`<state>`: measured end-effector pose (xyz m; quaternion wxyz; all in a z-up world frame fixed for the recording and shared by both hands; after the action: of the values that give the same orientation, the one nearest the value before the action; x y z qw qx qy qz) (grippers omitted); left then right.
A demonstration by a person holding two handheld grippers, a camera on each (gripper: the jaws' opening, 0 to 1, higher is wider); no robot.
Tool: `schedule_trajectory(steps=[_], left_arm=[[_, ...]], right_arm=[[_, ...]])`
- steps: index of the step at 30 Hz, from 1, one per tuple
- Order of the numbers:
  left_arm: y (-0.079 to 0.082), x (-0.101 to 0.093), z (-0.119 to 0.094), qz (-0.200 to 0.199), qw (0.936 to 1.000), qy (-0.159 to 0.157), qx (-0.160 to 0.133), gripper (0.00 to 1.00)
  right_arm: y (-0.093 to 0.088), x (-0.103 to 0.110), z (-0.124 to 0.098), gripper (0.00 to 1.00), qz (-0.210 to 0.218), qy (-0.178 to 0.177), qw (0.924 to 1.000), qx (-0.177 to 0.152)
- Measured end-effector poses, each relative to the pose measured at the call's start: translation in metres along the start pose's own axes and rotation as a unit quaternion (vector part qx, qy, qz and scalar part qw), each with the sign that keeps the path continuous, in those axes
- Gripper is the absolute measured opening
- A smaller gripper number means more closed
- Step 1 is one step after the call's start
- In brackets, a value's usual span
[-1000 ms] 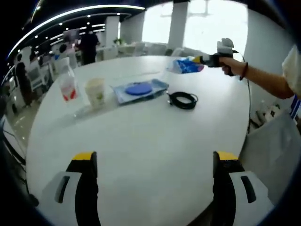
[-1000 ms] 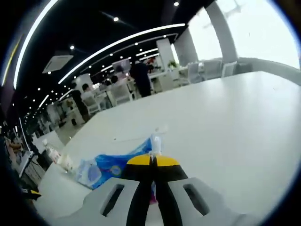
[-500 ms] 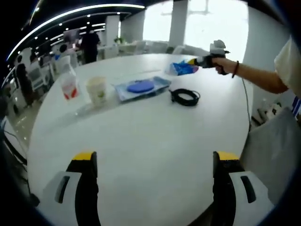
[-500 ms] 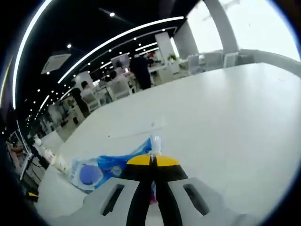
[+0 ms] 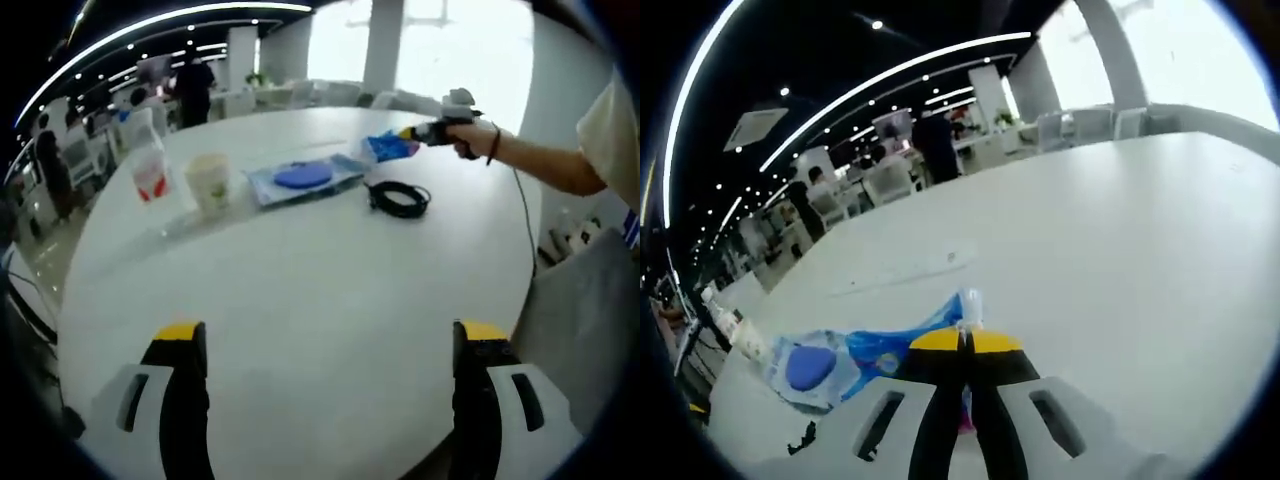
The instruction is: Arrange the tabletop items into an orderly group along one side of the table until the central work area is clear of visible clutter.
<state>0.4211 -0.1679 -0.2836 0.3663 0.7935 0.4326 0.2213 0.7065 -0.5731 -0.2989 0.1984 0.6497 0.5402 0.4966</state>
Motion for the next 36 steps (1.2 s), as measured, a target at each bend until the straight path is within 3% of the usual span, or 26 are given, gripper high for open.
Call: schedule_trajectory(steps=[5, 13, 21, 30, 36], left_arm=[[0.003, 0.001, -0.002, -0.001, 0.9999, 0.003, -0.013, 0.99], [0.003, 0.002, -0.003, -0.005, 0.9999, 0.008, -0.014, 0.99], [0.002, 0.001, -0.003, -0.008, 0.9999, 0.008, -0.010, 0.99], [0.001, 0.002, -0.003, -0.011, 0.9999, 0.010, -0.007, 0.99], [0.001, 0.003, -0.003, -0.015, 0.9998, 0.011, -0.009, 0.99]], right_arm=[[-0.004, -0.010, 0.003, 0.01, -0.020, -0.021, 0.9996, -0.001], [-0.010, -0.018, 0.006, 0.02, 0.005, -0.014, 0.9999, 0.004], [-0.016, -0.019, 0.008, 0.07, -0.001, 0.000, 0.9998, 0.020], [-0.016, -0.021, 0.008, 0.08, -0.012, -0.004, 0.9998, 0.013], [-0.014, -0.024, 0.008, 0.16, -0.002, -0.004, 1.0000, 0.008]])
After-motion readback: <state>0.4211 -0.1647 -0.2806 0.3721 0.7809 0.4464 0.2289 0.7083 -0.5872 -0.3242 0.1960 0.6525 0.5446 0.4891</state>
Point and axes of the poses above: the point that each gripper's makers call its tool centre point, and the gripper's own axes: z roughly forward along the fingers, x roughly to its left, y roughly out of its top, the point moved 9 cm from there along -z, roughly backward along the fingers, and after that the axes turned 9 degrees about z, right-handed, at the moved point
